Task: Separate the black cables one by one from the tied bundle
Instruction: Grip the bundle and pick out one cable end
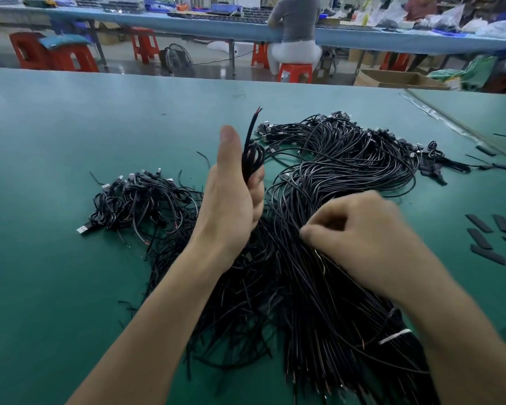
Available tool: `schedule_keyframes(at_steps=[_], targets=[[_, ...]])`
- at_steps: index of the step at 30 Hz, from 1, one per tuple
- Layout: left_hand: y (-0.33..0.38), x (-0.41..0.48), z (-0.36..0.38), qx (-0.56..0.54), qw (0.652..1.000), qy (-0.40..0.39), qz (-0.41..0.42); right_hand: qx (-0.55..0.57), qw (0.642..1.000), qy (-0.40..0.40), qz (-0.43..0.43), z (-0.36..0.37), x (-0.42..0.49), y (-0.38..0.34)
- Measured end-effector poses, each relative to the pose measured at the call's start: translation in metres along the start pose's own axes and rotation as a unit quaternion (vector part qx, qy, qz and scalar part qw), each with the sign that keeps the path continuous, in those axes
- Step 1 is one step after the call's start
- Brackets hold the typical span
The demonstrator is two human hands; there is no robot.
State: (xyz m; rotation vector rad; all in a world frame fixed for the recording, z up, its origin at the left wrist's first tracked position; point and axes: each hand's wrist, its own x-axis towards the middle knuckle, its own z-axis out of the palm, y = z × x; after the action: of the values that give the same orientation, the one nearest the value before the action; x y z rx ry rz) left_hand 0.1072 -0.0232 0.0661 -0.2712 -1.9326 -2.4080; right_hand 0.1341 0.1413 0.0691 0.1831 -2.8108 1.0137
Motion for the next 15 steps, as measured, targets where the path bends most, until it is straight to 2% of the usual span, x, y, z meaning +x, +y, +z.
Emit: schedule_keyframes(at_steps=[4, 6, 9, 12, 15], targets=[[0.004, -0.003, 0.004, 0.012, 0.998, -0.012, 0.057, 0.181, 0.975, 0.122, -0.044, -0.013, 0.005, 0.003], [0.006, -0.004, 0.006, 0.012, 0.997, -0.025, 0.072, 0.206, 0.956, 0.199, -0.057, -0.008, 0.007, 0.003], [0.006, -0.005, 0.009, 0.008, 0.995, -0.084, 0.043, 0.198, 0.935, 0.276, -0.098, 0.000, 0.006, -0.003], [0.003, -0.009, 0.016, 0.063, 0.991, -0.117, 0.016, 0.184, 0.923, 0.306, -0.147, 0.005, 0.001, -0.012], [0.002, -0.012, 0.020, 0.017, 0.992, -0.124, 0.020, 0.185, 0.924, 0.283, -0.176, 0.009, -0.001, -0.016]])
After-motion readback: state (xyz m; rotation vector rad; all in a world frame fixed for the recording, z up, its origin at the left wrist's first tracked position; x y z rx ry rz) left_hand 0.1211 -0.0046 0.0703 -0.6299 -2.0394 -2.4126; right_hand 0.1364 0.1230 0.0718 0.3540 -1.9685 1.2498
